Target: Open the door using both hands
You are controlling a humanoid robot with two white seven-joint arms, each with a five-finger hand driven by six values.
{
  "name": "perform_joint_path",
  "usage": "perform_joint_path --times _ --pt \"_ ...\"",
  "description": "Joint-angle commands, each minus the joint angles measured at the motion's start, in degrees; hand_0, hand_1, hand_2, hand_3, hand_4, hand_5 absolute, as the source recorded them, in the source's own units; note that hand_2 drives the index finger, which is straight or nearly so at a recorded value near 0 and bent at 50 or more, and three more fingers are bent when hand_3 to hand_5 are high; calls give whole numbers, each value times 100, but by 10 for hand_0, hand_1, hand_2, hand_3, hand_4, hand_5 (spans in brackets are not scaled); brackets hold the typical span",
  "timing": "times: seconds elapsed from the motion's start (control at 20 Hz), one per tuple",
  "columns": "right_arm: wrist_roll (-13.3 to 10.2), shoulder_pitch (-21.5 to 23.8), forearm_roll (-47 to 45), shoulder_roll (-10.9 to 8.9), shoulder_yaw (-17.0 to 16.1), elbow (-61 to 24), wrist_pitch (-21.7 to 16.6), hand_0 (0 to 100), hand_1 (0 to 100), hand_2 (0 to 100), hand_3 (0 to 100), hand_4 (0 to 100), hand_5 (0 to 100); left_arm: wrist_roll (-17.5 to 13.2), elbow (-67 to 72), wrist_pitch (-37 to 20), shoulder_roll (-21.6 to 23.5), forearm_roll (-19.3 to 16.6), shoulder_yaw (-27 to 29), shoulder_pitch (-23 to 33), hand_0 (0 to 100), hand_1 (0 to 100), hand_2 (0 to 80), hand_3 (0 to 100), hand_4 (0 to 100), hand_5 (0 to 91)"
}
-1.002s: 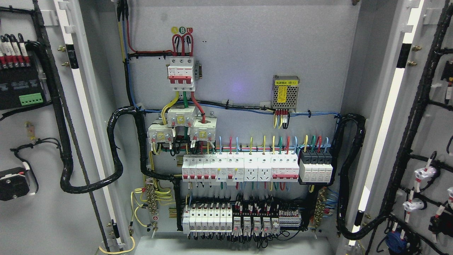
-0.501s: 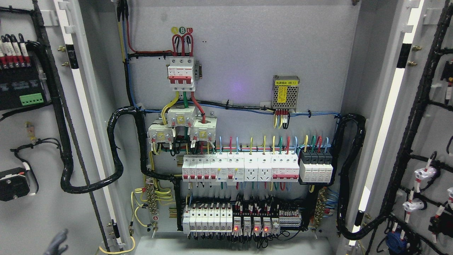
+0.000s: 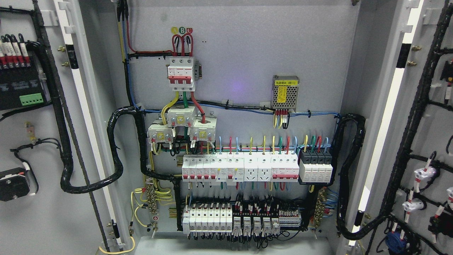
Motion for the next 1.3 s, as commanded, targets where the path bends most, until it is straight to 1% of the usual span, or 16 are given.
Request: perform_joint_path --times 0.0,0.1,0.2,0.25,0.3,0.35,0.4,0.45,0.55,0.65,0.75,0.85,1.0,1.1,1.15,1.25 --pt "-14 -859 442 832 533 5150 8 0 0 0 0 0 0 36 4833 -4862 -779 -152 85 -187 0 0 0 0 0 0" --pt "-32 -1369 442 1052 533 6557 16 0 0 0 0 0 0 27 5898 -4809 -770 -143 113 -328 0 0 0 0 0 0" --pt "-93 -1748 442 1254 524 7588 34 0 0 0 0 0 0 27 6664 -4722 -779 -151 148 -346 0 0 0 0 0 0" --pt "-250 -1819 442 1290 498 7844 78 0 0 0 0 0 0 18 6937 -4599 -779 -160 235 -346 0 0 0 0 0 0" --pt "-513 -1820 442 1290 454 7882 261 0 0 0 0 0 0 9 7131 -4363 -770 -169 349 -346 0 0 0 0 0 0" --pt "-846 -1820 442 1290 411 7882 541 0 0 0 0 0 0 1 7255 -3969 -770 -169 428 -346 0 0 0 0 0 0" --pt "-1171 -1820 451 1290 410 7882 857 0 0 0 0 0 0 0 7308 -3417 -761 -160 525 -338 0 0 0 0 0 0" --pt "-1366 -1820 469 1281 419 7882 1147 0 0 0 0 0 0 0 7300 -2724 -770 -152 709 -329 0 0 0 0 0 0" --pt "-1482 -1811 774 1281 428 7882 1666 0 0 0 0 0 0 -17 7265 -1187 -770 -160 1078 -302 0 0 0 0 0 0" --pt "-1535 -1811 1345 1273 410 7882 2263 0 0 0 0 0 0 -17 7256 273 -805 -152 1115 -311 0 0 0 0 0 0" --pt "-1762 -1811 1672 1281 401 7865 2896 0 0 0 0 0 0 -17 7230 1400 -840 -151 1071 -381 0 0 0 0 0 0" --pt "-1982 -1846 1699 1290 401 7795 3276 0 0 0 0 0 0 -17 7212 2228 -840 -151 1053 -469 0 0 0 0 0 0" --pt "-2149 -1881 1734 1299 410 7706 3680 0 0 0 0 0 0 -8 7203 2933 -858 -178 1036 -478 0 0 0 0 0 0" --pt "-2421 -1881 1761 1325 410 7671 3883 0 0 0 0 0 0 -17 7203 3022 -875 -178 1036 -478 0 0 0 0 0 0" --pt "-2527 -1881 1796 1334 401 7662 3901 0 0 0 0 0 0 -8 7203 3022 -875 -178 1036 -478 0 0 0 0 0 0" --pt "-2581 -1881 1805 1395 401 7662 3910 0 0 0 0 0 0 -8 7203 3031 -884 -187 1036 -478 0 0 0 0 0 0"
